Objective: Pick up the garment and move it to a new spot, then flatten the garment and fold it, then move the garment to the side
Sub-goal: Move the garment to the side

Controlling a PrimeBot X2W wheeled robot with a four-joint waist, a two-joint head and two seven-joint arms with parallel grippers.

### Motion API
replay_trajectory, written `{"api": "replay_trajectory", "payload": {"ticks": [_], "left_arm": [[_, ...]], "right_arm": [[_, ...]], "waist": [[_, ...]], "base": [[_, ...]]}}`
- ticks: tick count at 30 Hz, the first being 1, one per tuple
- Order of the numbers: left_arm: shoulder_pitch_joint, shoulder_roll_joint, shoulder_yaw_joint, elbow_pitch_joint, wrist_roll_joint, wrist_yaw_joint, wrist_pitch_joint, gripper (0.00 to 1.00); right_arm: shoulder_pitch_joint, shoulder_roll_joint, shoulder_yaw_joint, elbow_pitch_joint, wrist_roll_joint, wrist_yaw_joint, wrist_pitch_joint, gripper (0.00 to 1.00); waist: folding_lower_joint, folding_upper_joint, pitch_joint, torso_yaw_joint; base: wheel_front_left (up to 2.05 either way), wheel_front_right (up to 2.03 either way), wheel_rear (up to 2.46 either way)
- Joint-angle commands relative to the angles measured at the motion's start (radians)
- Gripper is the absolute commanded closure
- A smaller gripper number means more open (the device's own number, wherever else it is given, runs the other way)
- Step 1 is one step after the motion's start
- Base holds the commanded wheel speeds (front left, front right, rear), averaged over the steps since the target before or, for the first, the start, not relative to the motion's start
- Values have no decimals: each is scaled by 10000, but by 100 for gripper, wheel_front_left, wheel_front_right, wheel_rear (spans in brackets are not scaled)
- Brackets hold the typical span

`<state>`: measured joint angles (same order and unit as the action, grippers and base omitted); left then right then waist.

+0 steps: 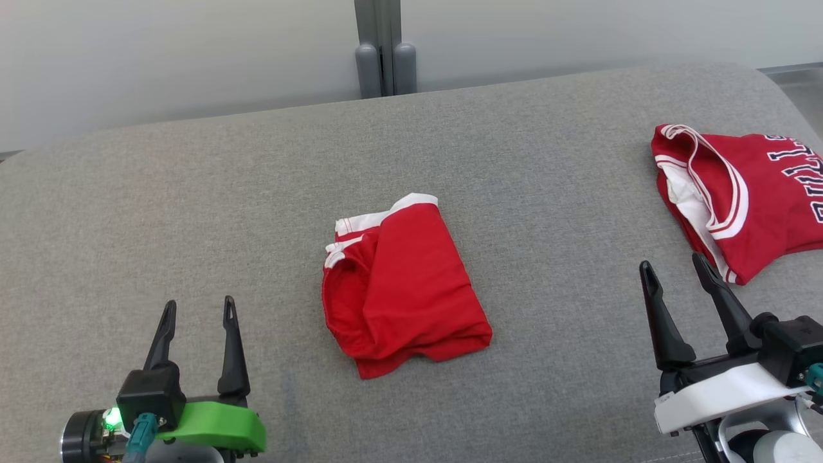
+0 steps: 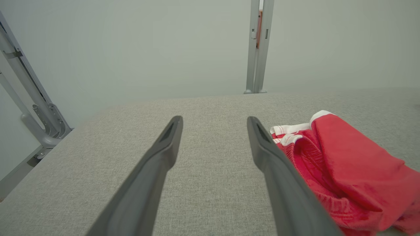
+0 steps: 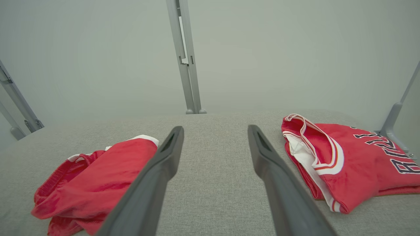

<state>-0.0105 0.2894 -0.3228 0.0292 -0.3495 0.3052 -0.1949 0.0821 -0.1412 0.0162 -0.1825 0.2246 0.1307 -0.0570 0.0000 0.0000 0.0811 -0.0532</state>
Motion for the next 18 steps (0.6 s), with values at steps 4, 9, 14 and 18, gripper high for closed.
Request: {"api": "replay_trajectory", "payload": {"ticks": [4,9,14,18], "left_arm": [[-420,-20,-20,-172,171,70,-112,0],[-1094,-118,-76,-422,319,85,-227,0],[-1941,-362,-184,-449,439,-162,-480,0],[-2369,-527,-132,-261,488,-325,-626,0]], "right_arm": [[-27,-115,-61,-24,2,-1,114,0],[-521,-371,228,258,78,-1,288,0],[-1246,-626,947,995,382,-1,412,0],[-2014,-751,1678,1933,511,-1,356,0]], "waist": [[0,0,426,370],[0,0,1305,1099],[0,0,2198,1933],[0,0,2656,2395]], "base": [[0,0,0],[0,0,0],[0,0,0],[0,0,0]]}}
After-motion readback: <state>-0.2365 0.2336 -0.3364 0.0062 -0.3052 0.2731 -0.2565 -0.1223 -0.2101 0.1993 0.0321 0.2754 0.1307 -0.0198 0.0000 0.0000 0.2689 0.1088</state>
